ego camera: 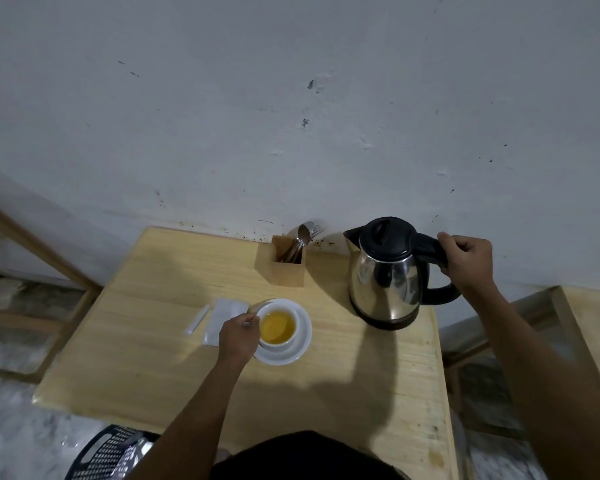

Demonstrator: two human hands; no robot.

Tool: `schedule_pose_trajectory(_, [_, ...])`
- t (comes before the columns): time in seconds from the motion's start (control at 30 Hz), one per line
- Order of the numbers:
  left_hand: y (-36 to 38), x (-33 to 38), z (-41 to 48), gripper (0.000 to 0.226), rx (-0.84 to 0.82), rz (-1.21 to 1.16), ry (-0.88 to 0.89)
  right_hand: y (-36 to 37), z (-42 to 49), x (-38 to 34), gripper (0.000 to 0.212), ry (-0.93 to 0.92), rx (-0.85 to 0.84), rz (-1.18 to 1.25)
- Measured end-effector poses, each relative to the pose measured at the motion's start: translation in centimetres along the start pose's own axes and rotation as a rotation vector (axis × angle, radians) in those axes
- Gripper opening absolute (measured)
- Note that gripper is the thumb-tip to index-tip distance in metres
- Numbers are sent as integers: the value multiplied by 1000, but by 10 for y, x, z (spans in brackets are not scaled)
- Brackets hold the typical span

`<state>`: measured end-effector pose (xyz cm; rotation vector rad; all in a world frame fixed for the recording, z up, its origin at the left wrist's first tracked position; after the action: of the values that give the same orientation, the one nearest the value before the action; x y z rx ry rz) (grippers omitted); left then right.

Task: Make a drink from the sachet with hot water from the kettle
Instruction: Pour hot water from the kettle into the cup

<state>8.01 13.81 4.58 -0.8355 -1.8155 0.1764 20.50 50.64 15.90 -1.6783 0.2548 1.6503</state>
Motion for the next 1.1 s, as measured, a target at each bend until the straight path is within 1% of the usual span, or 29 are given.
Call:
schedule_pose_trajectory(0.17, [1, -1, 1, 22, 20, -13, -7, -10, 10, 14, 44, 9, -47, 26])
schedule_pose_trajectory(0.3, [2, 2, -1, 22, 34, 18, 8, -19, 21, 22, 46, 24, -72, 66])
schedule_pose_trajectory(0.4, [4, 0, -1, 21, 39, 4, -17, -26, 27, 29, 51, 56, -90, 128])
schedule_pose_trajectory(0.53, [6, -3, 2, 21, 45, -45, -70, -32, 27, 42, 51, 127, -104, 182])
schedule_pose_trajectory(0.57, [6, -2, 2, 21, 43, -40, -74, -34, 25, 45, 54, 140, -101, 204])
schedule_pose_trajectory(0.63, [7, -1, 1, 21, 40, -34, -81, -36, 23, 47, 67, 139, -97, 224])
schedule_pose_trajectory(0.7, [7, 1, 0, 21, 48, -37, -87, -35, 22, 44, 65, 123, -96, 201])
schedule_pose_trajectory(0.77, [7, 0, 0, 21, 54, -54, -93, -32, 20, 40, 61, 116, -58, 160])
schedule_pose_trajectory(0.83, [8, 1, -1, 22, 61, -61, -97, -28, 17, 37, 65, 114, 13, 93])
schedule_pose_trajectory(0.87, [8, 1, -1, 22, 61, -58, -97, -26, 14, 36, 63, 122, 55, 59])
schedule_pose_trajectory(1.0, [7, 2, -3, 23, 44, -30, -80, -16, -3, 30, 52, 147, 215, -36])
schedule_pose_trajectory(1.1, [6, 4, -4, 23, 32, -12, -63, -2, -14, 18, 37, 133, 268, -128])
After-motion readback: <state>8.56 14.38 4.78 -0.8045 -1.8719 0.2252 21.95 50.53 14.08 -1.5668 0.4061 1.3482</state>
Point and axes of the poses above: each hand's wrist, its own z-axis towards the middle knuckle, its own y-axis out of the palm, x = y × z, the point moved 1 cm from there along z, towards the middle knuckle, and after that the axes turned 10 degrees about -x, right-handed, at the moved point
